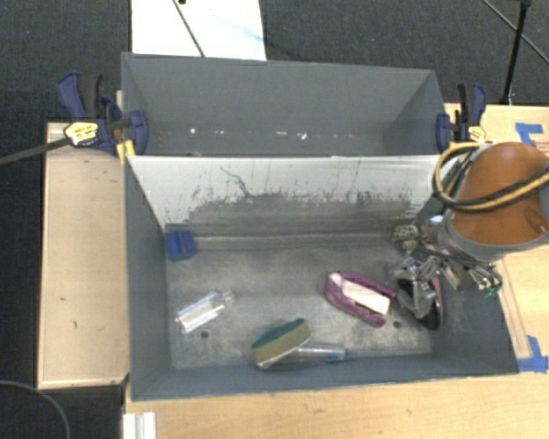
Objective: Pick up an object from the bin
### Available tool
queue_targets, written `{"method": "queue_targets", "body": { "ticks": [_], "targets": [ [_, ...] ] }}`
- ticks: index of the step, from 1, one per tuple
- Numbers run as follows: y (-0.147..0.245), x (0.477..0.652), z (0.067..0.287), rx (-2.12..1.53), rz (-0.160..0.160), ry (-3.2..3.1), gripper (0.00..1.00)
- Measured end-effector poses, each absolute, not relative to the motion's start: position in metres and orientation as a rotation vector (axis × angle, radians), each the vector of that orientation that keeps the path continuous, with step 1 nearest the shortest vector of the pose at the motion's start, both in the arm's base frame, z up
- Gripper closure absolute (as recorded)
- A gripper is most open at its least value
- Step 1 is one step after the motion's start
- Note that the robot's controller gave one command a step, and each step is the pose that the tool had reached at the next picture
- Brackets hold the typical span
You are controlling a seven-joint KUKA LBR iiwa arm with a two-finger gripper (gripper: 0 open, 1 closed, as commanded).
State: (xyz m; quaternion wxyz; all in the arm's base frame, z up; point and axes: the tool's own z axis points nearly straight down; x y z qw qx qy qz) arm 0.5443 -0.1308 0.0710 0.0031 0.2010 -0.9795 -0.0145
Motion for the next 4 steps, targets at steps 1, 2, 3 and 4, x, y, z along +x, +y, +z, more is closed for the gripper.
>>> {"method": "queue_targets", "body": {
  "ticks": [1,2,3,4],
  "targets": [
    [-0.125,0.528,0.22,0.653,0.006,-3.083,1.0],
    [-0.125,0.527,0.215,0.649,0.0,-3.077,0.0],
    [-0.114,0.5,0.109,0.602,-0.007,-3.078,0.0],
    [-0.139,0.521,0.07,0.284,-0.02,-3.133,0.0]
  ]
}}
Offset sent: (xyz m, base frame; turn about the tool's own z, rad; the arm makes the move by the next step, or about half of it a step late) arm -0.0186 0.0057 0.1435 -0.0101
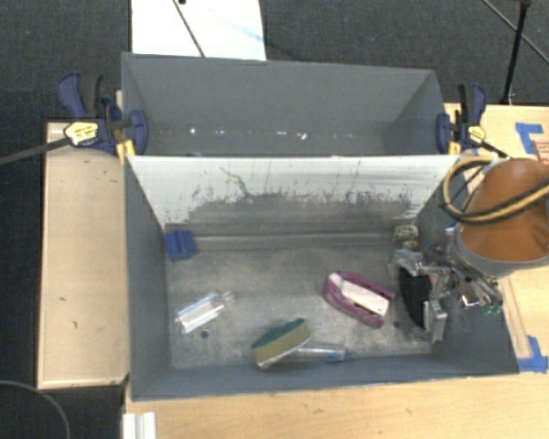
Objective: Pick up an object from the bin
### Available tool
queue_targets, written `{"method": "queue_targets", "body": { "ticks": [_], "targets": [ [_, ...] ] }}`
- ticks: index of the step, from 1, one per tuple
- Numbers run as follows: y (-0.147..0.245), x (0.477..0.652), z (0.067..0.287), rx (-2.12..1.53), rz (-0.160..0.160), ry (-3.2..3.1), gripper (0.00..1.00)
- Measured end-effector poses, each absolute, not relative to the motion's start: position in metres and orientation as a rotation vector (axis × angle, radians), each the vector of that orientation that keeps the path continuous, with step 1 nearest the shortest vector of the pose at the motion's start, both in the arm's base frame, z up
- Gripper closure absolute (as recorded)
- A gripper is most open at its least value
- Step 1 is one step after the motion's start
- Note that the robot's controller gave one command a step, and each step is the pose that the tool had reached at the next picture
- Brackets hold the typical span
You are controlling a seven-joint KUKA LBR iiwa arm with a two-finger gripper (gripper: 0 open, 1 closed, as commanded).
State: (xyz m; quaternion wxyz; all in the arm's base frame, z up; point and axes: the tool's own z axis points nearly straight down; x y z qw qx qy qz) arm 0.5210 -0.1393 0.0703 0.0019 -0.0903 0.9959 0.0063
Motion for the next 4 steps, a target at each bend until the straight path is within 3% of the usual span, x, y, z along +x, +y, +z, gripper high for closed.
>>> {"method": "queue_targets", "body": {
  "ticks": [1,2,3,4],
  "targets": [
    [-0.138,0.522,0.071,-0.293,0.021,3.119,1.0],
    [-0.145,0.503,0.088,-1.194,0.0,2.904,1.0],
    [-0.142,0.504,0.088,-1.193,0.007,2.902,0.0],
    [-0.132,0.576,0.07,-1.195,0.007,2.9,0.0]
  ]
}}
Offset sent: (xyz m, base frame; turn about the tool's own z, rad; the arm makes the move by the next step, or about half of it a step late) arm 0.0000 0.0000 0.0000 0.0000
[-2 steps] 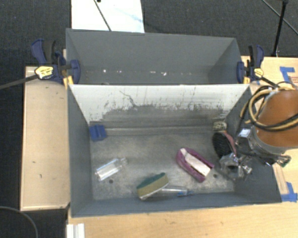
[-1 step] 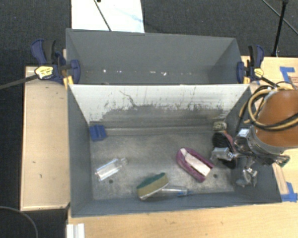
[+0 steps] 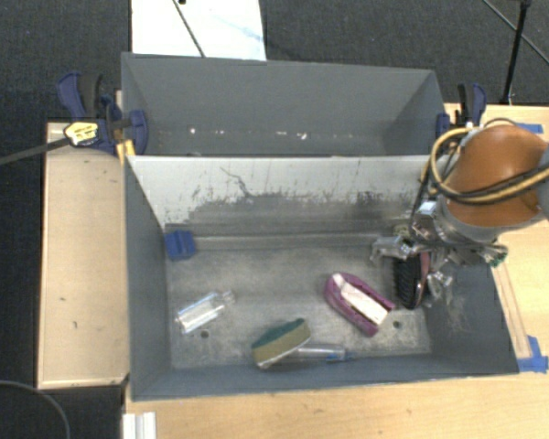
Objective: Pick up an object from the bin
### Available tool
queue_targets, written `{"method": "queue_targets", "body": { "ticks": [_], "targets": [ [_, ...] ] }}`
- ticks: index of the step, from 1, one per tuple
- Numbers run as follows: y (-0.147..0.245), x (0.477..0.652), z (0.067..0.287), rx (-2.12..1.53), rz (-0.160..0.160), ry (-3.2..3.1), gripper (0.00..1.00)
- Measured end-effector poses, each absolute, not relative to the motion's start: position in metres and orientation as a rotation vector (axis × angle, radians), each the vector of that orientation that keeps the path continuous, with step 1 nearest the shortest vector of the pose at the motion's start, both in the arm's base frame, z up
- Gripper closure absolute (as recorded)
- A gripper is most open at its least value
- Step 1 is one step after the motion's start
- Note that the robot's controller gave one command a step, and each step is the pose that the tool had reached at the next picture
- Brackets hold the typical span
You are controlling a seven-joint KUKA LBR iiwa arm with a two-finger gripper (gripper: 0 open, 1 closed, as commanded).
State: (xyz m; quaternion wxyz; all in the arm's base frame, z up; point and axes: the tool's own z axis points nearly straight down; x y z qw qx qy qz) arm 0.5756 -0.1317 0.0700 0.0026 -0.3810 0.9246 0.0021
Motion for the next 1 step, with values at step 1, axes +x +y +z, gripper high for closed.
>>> {"method": "queue_targets", "body": {
  "ticks": [1],
  "targets": [
    [-0.0953,0.4915,0.1732,-1.34,-0.003,2.837,0.0]
  ]
}}
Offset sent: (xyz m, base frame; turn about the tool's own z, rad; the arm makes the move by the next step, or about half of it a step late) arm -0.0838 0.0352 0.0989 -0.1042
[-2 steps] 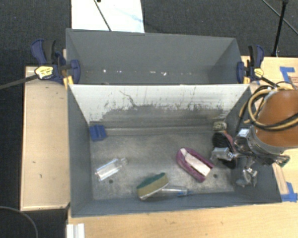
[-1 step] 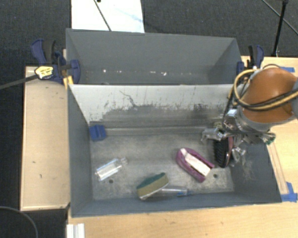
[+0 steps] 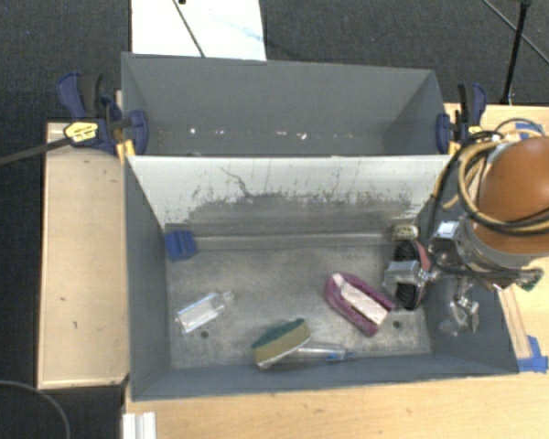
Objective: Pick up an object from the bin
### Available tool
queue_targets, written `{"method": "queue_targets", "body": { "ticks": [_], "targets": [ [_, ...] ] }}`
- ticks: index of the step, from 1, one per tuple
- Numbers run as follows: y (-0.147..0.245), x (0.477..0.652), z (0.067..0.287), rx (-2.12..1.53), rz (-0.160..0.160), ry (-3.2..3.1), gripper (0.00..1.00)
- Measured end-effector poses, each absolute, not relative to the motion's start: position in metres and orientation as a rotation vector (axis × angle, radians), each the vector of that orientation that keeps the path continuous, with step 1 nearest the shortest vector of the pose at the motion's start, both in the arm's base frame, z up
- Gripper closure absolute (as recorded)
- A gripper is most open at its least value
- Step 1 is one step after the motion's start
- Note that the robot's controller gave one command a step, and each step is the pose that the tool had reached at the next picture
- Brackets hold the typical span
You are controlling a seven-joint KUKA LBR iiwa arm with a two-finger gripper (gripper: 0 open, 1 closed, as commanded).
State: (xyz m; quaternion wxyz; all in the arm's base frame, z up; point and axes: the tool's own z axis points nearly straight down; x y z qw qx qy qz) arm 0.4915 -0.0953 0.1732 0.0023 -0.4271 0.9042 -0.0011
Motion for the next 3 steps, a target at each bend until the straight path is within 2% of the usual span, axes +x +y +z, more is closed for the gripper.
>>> {"method": "queue_targets", "body": {
  "ticks": [1,2,3],
  "targets": [
    [-0.113,0.56,0.086,-1.55,0.002,2.73,0.0],
    [-0.113,0.559,0.089,-1.544,0.003,2.734,1.0],
    [-0.116,0.572,0.29,-1.424,-0.009,2.791,1.0]
  ]
}}
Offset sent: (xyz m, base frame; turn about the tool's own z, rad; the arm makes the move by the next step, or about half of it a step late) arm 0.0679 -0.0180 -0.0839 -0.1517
